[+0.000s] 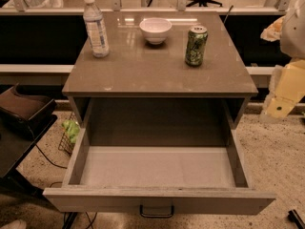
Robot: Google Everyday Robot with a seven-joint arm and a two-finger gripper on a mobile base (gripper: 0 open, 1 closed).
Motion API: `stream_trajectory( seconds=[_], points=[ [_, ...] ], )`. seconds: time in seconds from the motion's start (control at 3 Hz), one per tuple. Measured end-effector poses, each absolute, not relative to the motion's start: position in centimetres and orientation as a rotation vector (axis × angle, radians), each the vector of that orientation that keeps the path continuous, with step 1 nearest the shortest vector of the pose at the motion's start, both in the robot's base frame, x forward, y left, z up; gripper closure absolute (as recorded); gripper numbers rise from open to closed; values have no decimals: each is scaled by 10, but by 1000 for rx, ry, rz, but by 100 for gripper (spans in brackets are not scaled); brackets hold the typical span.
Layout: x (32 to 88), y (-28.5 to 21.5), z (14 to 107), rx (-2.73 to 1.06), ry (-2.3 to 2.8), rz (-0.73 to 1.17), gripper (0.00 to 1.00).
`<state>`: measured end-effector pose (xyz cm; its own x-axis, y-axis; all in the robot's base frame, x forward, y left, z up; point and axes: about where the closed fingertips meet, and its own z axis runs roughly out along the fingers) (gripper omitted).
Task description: Pick green can
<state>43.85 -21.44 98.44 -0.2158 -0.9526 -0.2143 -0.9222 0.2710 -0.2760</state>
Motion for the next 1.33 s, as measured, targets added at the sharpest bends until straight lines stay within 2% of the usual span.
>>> stream_trajectory(
  seconds=[0.67,1.0,1.33],
  points=[
    [441,-220,989,-1627,2234,-154,0],
    [468,-231,992,-1477,2215,-265,0],
    [489,-266,963,-1274,2232,-248,0]
  ],
)
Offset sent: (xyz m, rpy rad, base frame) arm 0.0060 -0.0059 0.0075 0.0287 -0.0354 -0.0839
